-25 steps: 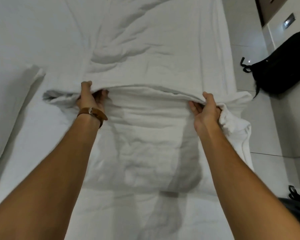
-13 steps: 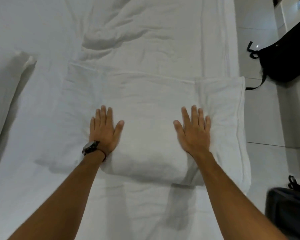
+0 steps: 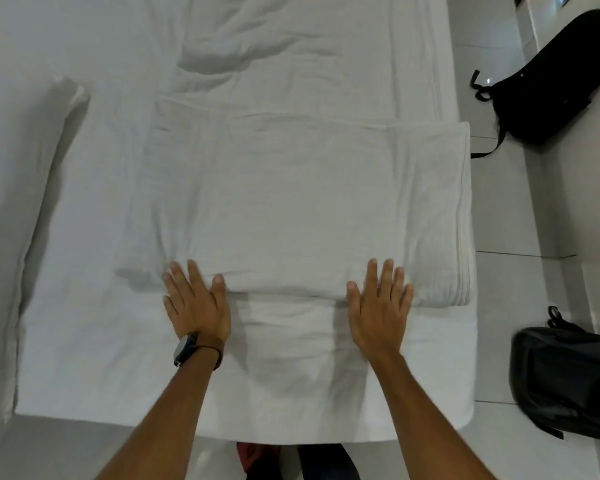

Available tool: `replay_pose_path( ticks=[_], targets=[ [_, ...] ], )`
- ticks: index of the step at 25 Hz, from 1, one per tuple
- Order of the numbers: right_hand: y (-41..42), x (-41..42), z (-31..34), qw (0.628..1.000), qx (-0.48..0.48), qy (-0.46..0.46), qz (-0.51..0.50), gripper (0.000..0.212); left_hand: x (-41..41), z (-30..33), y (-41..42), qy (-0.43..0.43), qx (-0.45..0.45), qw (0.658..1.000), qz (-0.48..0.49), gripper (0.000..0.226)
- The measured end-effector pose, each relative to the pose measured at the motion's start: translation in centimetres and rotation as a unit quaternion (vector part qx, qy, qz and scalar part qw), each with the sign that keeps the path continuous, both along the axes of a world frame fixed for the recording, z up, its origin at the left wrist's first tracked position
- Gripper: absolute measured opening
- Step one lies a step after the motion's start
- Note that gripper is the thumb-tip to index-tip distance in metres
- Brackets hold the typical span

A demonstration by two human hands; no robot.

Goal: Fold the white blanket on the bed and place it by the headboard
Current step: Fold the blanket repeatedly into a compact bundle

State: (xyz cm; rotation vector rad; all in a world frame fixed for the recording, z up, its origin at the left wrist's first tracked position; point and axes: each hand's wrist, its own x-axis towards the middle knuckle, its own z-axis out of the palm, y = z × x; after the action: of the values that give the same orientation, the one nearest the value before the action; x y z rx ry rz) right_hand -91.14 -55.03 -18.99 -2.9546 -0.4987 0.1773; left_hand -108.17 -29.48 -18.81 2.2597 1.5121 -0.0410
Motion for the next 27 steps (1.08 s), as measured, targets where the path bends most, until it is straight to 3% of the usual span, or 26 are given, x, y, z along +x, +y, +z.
replay_pose_path(
  ticks=[2, 3, 4, 5, 6, 7, 8, 9, 10, 12, 15, 20, 27],
  targets=[
    [0.0, -2.7, -0.2, 0.997, 0.058, -0.013, -0.047, 0.064, -0.5, 0.1, -0.2, -0.144, -0.057, 0.983, 0.101, 0.07],
    [0.3, -3.8, -0.1, 0.989, 0.119, -0.009, -0.086, 0.061, -0.1, 0.5, 0.0, -0.233, -0.093, 0.954, 0.166, 0.072],
    [0.7, -4.6, 0.1, 0.966, 0.21, 0.006, -0.149, 0.06, 0.7, 1.1, 0.6, -0.321, -0.132, 0.904, 0.248, 0.076],
    [1.3, -5.1, 0.8, 0.916, 0.32, 0.032, -0.24, 0.06, 1.5, 1.7, 1.3, -0.393, -0.167, 0.837, 0.343, 0.082],
    [2.1, -4.9, 1.5, 0.829, 0.429, 0.063, -0.354, 0.06, 2.2, 2.0, 2.1, -0.437, -0.202, 0.761, 0.434, 0.083],
    [3.0, -4.1, 2.3, 0.706, 0.528, 0.108, -0.46, 0.058, 2.9, 2.4, 2.8, -0.463, -0.251, 0.692, 0.493, 0.079],
    [3.7, -2.8, 2.7, 0.586, 0.604, 0.164, -0.513, 0.054, 3.4, 2.3, 3.5, -0.47, -0.307, 0.648, 0.515, 0.074],
    [4.0, -1.4, 3.1, 0.499, 0.649, 0.223, -0.529, 0.051, 3.8, 2.2, 3.9, -0.461, -0.367, 0.628, 0.509, 0.072],
    [4.2, -0.1, 3.6, 0.455, 0.668, 0.268, -0.524, 0.049, 4.2, 2.1, 4.1, -0.451, -0.414, 0.617, 0.494, 0.071],
    [4.3, 1.8, 4.4, 0.434, 0.676, 0.295, -0.517, 0.043, 4.4, 2.0, 4.5, -0.462, -0.46, 0.591, 0.476, 0.069],
    [4.1, 2.1, 6.0, 0.453, 0.648, 0.258, -0.555, 0.042, 4.0, 2.4, 4.2, -0.489, -0.429, 0.573, 0.499, 0.075],
    [1.5, -0.9, 7.1, 0.481, 0.622, 0.212, -0.58, 0.047, -0.3, 4.6, -1.5, -0.467, -0.377, 0.605, 0.523, 0.065],
    [-2.8, -7.1, 7.0, 0.492, 0.597, 0.248, -0.583, 0.051, -6.5, 5.3, -4.4, -0.442, -0.398, 0.623, 0.508, 0.049]
  ],
)
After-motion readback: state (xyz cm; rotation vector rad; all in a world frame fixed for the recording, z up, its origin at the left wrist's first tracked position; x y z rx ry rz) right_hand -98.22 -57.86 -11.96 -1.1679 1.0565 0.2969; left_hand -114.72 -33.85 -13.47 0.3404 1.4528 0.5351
